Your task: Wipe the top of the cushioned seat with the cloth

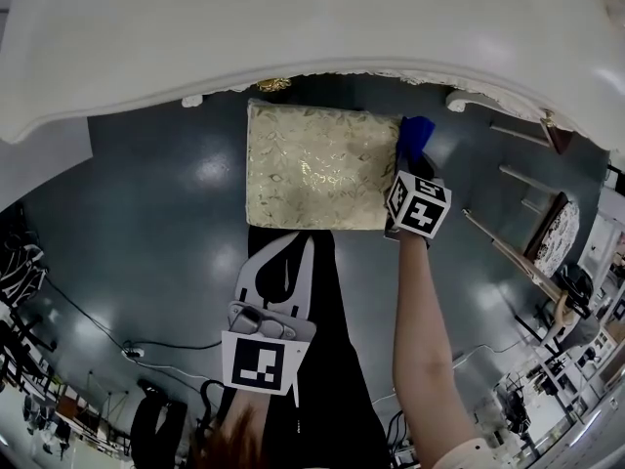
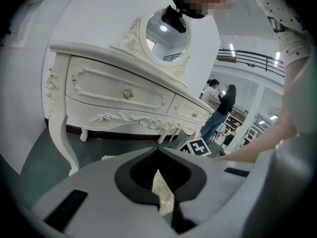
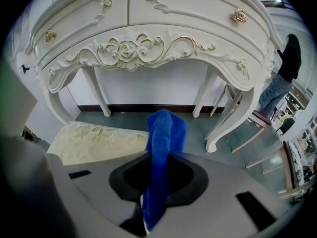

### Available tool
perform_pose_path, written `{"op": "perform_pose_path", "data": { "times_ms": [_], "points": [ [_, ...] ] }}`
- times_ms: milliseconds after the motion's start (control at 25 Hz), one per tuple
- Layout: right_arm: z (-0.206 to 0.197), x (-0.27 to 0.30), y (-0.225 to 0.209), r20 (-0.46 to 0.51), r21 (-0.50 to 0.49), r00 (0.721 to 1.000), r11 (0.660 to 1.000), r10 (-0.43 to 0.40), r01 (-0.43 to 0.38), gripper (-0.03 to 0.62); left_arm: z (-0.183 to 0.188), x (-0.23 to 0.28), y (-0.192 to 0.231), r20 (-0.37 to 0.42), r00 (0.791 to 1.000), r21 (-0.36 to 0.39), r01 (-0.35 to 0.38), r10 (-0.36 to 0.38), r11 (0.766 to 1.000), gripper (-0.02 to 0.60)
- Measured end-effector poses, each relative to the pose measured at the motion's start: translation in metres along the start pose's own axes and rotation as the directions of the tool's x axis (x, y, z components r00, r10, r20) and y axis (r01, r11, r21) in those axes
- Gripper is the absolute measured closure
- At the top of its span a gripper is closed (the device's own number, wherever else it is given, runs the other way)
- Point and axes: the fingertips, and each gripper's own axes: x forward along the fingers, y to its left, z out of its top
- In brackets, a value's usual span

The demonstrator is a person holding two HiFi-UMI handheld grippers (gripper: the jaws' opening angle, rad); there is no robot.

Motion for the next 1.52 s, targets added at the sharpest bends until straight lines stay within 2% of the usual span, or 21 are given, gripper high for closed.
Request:
{"op": "perform_pose_path", "data": {
  "times_ms": [520,1080,1520],
  "points": [
    [0.005,-0.004,0.03,0.01,-0.068,1.0,0.997,0.029,-0.028,0.533,0.006,-0.004,0.001,0.012,1.0,-0.014,-0.007,0.007,1.0,0.583],
    [0.01,-0.001,0.075,0.02,-0.081,0.997,0.994,0.077,-0.075,0.533,0.003,-0.01,0.008,0.027,0.999,-0.021,-0.018,0.019,1.0,0.583],
    [0.011,-0.001,0.09,0.015,-0.077,0.997,0.994,0.079,-0.078,0.533,0.007,-0.017,0.018,0.033,0.999,-0.03,-0.026,0.027,0.999,0.583]
  ]
}}
